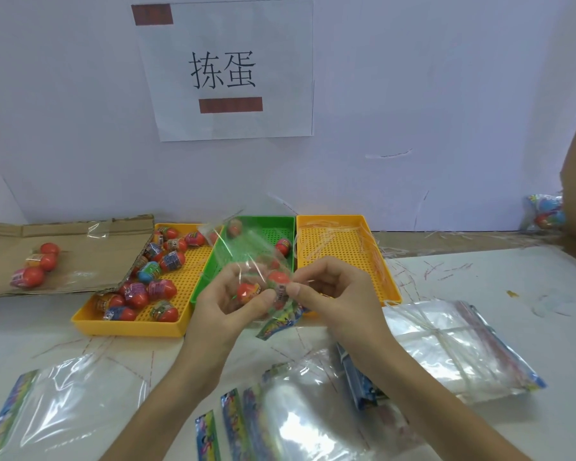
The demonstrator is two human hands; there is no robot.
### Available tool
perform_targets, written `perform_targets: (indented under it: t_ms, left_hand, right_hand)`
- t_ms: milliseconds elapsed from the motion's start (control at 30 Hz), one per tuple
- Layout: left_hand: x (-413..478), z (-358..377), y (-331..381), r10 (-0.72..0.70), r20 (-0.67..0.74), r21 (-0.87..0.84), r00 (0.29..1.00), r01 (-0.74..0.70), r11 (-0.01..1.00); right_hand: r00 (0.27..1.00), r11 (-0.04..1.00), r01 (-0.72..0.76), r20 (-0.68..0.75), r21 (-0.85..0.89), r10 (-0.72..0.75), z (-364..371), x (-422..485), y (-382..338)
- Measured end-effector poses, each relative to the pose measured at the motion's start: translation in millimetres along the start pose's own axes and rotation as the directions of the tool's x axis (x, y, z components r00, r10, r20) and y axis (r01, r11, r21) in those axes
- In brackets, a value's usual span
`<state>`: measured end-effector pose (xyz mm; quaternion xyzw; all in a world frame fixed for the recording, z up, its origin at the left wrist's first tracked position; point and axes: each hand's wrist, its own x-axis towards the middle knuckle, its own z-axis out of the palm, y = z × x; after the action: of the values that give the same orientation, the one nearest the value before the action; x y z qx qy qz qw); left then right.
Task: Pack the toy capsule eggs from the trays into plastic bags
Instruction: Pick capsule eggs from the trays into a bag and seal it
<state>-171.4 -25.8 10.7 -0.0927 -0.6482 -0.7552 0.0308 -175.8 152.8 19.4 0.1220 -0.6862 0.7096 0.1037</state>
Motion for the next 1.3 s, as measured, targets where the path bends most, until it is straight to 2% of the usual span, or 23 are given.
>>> perform_targets:
  t_ms: [167, 300, 467, 567, 667, 767, 900, 1067, 1167, 1300]
  left_hand:
    - [2, 1, 1, -0.074, 0.034, -0.189, 0.997, 0.08, 0.979]
    - [3, 0, 0, -0.109, 0.089, -0.251, 0.99, 0.129, 0.959]
    - [5, -5, -7, -0.099, 0.01, -0.329, 0.995, 0.097, 0.939]
    - [4, -3, -10, -0.085, -0.008, -0.248, 0.996, 0.081, 0.965]
    - [1, 0, -6, -0.033, 0.043, -0.067, 0.999, 0.035, 0.997]
    - [-2, 3, -6, 0.026, 0.084, 0.076, 0.996, -0.032, 0.997]
    - [-6, 8, -9, 0.031, 0.114, 0.102, 0.993, -0.043, 0.994]
    - [0, 5, -11, 0.039, 0.039, 0.037, 0.998, -0.041, 0.998]
    - [1, 3, -12, 0.02, 0.01, 0.024, 1.0, -0.021, 1.0]
    - [0, 5, -14, 0.035, -0.008, 0.1, 0.999, -0.034, 0.994]
  right_hand:
    - [0.998, 0.998, 0.056, 0.013, -0.025, -0.055, 3, -2, -3]
    - [0.996, 0.993, 0.088, 0.028, -0.074, -0.086, 3, -3, -3]
    - [0.986, 0.977, -0.016, 0.158, -0.214, 0.051, 5, -2, 2]
    - [0.983, 0.969, 0.001, 0.179, -0.246, 0.045, 9, -6, 1]
    - [0.994, 0.984, -0.035, 0.093, -0.172, 0.052, 7, -4, 0]
    - [0.994, 0.988, -0.019, 0.101, -0.156, 0.035, 3, -3, -1]
    - [0.998, 0.99, -0.003, 0.057, -0.141, 0.011, 3, -3, -1]
    - [0.995, 0.997, -0.078, 0.07, 0.012, 0.077, 0, 1, -7]
    - [0.999, 0.999, -0.036, 0.019, -0.02, 0.036, 0, 1, -8]
    - [0.999, 0.999, -0.03, -0.021, -0.03, 0.029, 0, 0, -6]
